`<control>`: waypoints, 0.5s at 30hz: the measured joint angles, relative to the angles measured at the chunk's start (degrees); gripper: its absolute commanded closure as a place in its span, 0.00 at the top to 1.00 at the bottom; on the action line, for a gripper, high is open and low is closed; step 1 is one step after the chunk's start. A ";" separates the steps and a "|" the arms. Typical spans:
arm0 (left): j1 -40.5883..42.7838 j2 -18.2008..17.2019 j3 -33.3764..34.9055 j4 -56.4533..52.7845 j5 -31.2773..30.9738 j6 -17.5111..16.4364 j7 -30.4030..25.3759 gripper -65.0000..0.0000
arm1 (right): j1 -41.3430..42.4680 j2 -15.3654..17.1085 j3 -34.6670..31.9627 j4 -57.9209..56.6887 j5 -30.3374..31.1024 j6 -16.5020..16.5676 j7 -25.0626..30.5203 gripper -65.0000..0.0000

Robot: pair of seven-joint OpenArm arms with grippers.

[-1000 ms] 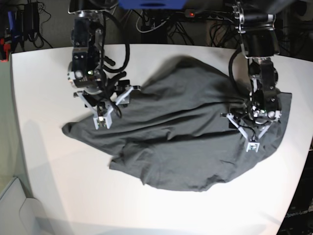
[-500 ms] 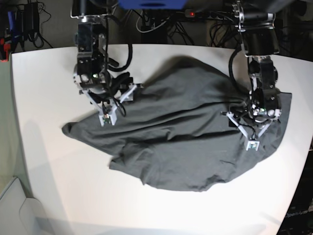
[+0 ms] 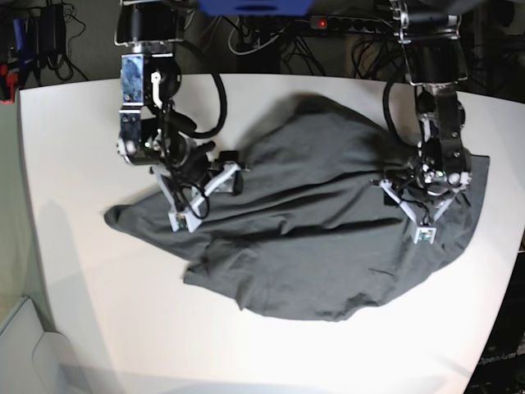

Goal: Layout the t-shirt on the table in an organized manner, then fold the t-shirt properly
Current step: 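Grasp the grey shirt fabric with both grippers at opposite edges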

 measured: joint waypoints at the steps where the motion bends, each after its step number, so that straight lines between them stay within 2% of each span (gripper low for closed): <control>1: -0.02 0.00 0.00 0.00 0.00 -0.02 0.04 0.51 | 0.50 0.20 -0.13 -0.02 0.94 0.02 -0.07 0.47; 5: 0.31 -0.02 0.00 0.13 -0.07 0.00 -0.28 0.51 | 1.86 0.31 -0.11 -0.04 2.95 0.00 0.20 0.41; 11: 0.63 -0.02 0.00 0.55 -0.20 0.00 -0.31 0.51 | 1.57 1.88 0.28 -0.02 2.86 -0.02 -0.48 0.53; 15: 0.70 -0.02 0.00 0.61 -0.22 -0.02 -0.26 0.51 | 0.31 2.36 4.94 0.07 3.13 -0.15 -0.55 0.55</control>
